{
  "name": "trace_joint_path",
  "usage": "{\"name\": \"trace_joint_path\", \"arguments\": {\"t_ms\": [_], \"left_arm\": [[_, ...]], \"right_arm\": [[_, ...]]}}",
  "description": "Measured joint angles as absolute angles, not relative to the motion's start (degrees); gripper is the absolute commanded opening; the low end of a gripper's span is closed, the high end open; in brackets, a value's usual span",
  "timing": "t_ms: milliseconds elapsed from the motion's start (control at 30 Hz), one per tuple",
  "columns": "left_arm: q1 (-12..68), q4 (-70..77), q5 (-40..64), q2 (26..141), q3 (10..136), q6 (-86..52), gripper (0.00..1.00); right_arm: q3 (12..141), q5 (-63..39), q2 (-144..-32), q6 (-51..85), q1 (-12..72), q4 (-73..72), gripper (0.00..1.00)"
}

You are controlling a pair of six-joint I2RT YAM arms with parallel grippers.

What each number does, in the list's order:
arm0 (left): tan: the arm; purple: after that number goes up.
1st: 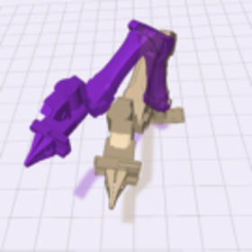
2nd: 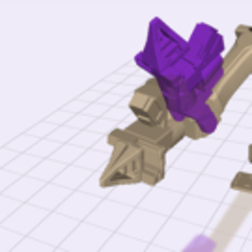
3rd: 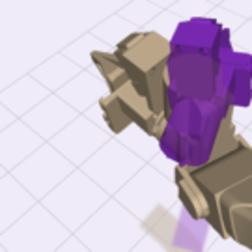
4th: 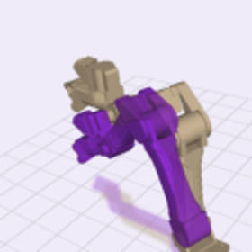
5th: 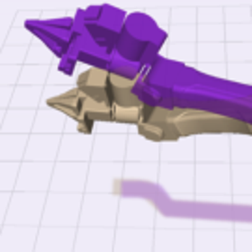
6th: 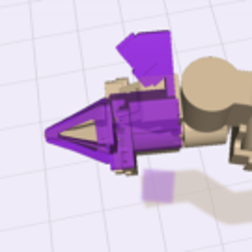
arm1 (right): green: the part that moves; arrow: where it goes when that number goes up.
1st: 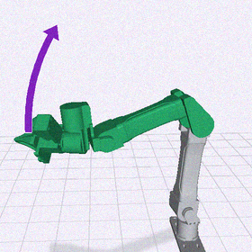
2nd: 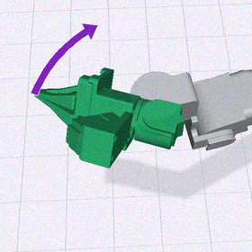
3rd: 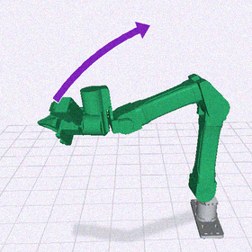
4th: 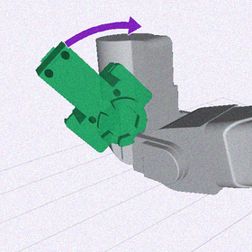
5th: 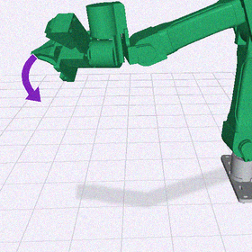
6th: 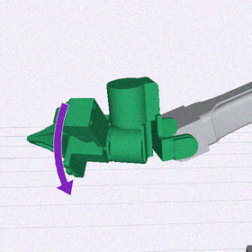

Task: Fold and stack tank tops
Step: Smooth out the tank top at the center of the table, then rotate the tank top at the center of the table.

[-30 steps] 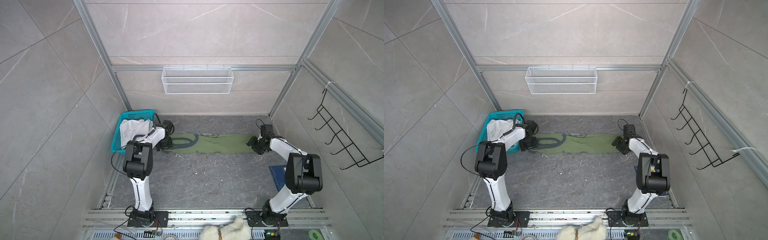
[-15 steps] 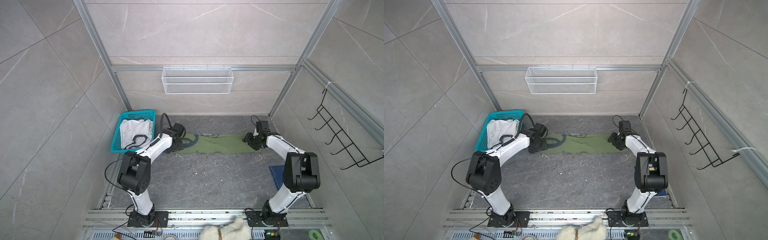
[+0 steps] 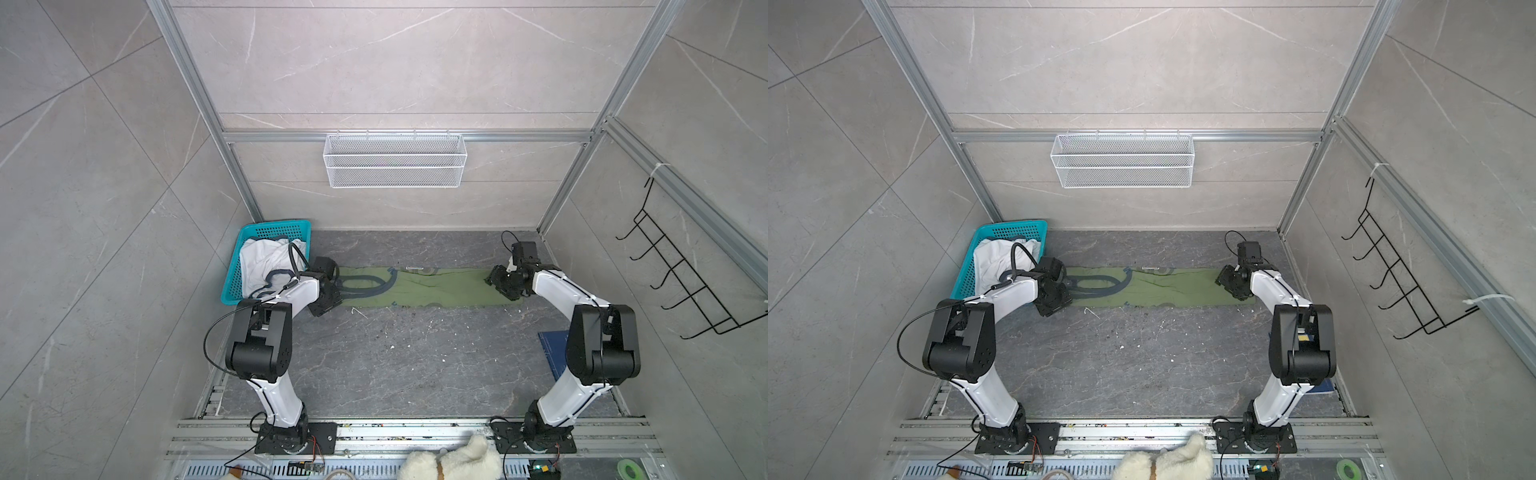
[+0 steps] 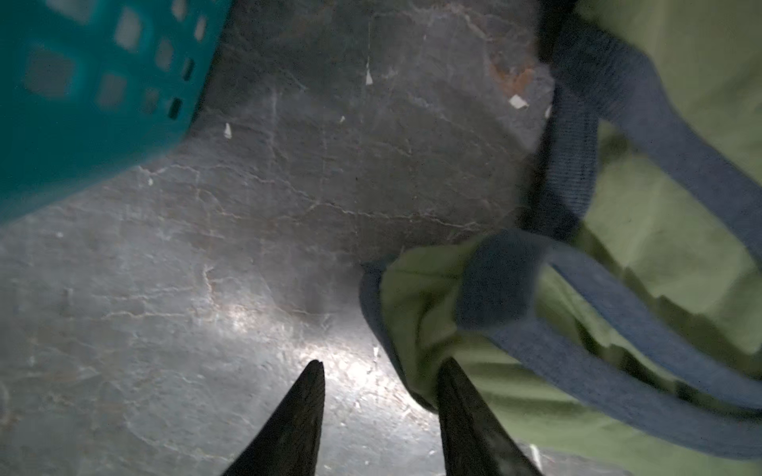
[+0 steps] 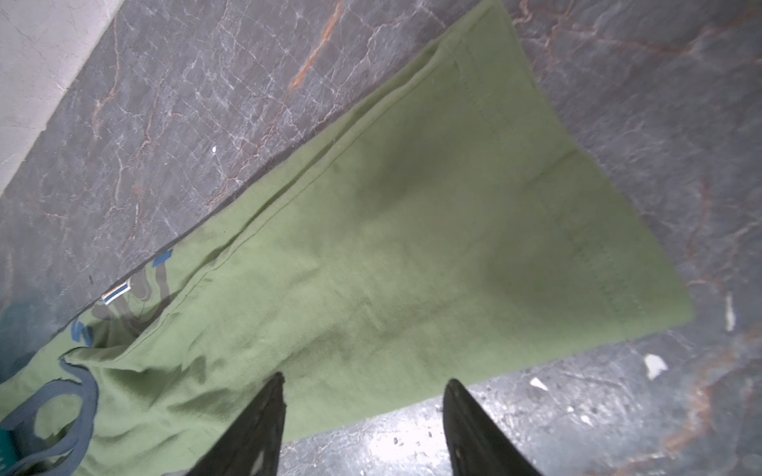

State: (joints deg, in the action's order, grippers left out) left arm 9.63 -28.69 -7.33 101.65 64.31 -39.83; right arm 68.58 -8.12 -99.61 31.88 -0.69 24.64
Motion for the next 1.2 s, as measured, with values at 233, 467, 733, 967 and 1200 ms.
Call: {"name": "trace_joint_path", "arguments": {"t_ms": [233,467,733,967,1200], "left_arm": [[8.97,-28.88,-8.01,104.09,66.52,-38.98,0.43],[11.94,-31.90,-13.23,102.00,66.63,-38.85,0.69],[23.86,-37.87,-22.68,95.33,73.76,-39.94,0.74],[31.99,-35.73,-19.51,101.38,80.93,-41.01,0.74],[32.01,-33.23,-15.33,114.24,83.77,-42.09,0.74]], "right_arm": [[68.60,-5.96,-100.09,31.90,-0.84,26.33,0.63],[69.54,-5.41,-100.09,31.90,-1.30,26.96,0.63],[73.49,-7.44,-102.94,31.90,-0.91,27.00,0.63],[80.12,-9.26,-110.24,31.92,-0.43,27.24,0.63],[86.37,-9.96,-117.45,32.18,-0.45,29.98,0.63]]}}
